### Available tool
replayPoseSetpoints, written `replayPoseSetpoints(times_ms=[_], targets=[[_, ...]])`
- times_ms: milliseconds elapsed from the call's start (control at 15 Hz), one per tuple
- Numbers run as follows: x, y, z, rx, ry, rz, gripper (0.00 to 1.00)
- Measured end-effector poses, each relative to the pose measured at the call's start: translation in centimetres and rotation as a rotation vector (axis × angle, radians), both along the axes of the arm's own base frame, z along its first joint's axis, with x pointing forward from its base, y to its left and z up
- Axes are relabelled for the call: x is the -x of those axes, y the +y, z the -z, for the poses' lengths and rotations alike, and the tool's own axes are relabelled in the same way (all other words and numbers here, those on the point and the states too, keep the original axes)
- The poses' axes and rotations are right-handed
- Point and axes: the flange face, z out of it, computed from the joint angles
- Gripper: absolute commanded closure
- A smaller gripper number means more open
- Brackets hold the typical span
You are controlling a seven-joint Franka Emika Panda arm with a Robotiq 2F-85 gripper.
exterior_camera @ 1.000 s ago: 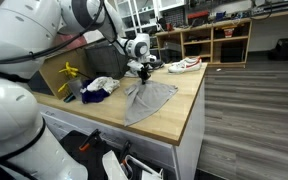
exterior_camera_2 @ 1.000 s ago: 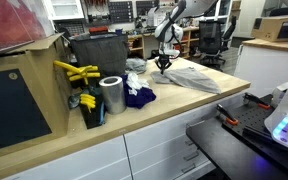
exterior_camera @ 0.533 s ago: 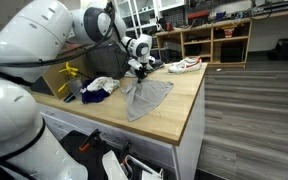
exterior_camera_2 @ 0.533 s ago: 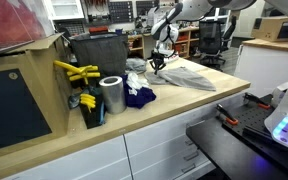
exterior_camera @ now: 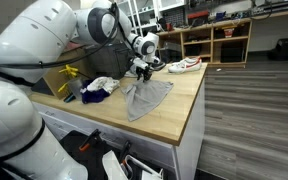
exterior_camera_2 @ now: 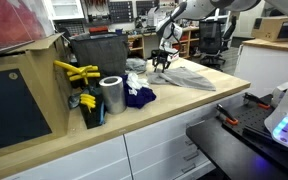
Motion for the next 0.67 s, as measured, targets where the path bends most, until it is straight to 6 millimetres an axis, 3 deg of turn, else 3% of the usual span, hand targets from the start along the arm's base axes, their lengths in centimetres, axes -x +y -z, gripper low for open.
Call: replayPoseSetpoints(times_ms=[67, 333, 667], targets=[[0.4, -0.8, -0.1, -0.014, 0.024, -0.026, 0.01], [2.0, -3.5, -1.0, -0.083, 0.101, -0.117, 0.0], [2.9, -4.0, -2.2, -0.159, 0.129, -0.193, 0.0]])
